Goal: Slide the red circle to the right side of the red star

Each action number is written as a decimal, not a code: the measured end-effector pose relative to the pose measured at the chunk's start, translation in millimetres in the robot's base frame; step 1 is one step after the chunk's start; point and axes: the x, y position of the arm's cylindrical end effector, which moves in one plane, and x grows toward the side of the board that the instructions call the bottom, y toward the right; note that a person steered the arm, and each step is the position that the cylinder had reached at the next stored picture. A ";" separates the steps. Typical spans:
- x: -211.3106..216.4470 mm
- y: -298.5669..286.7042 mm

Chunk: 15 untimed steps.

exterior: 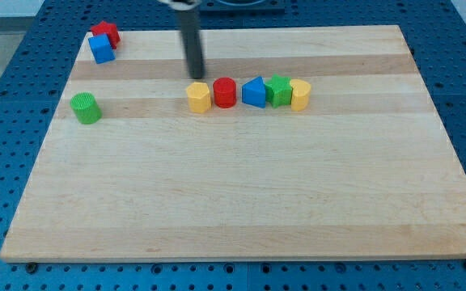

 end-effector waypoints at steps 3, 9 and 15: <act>47.7 234.0; 40.7 20.8; 12.2 -43.2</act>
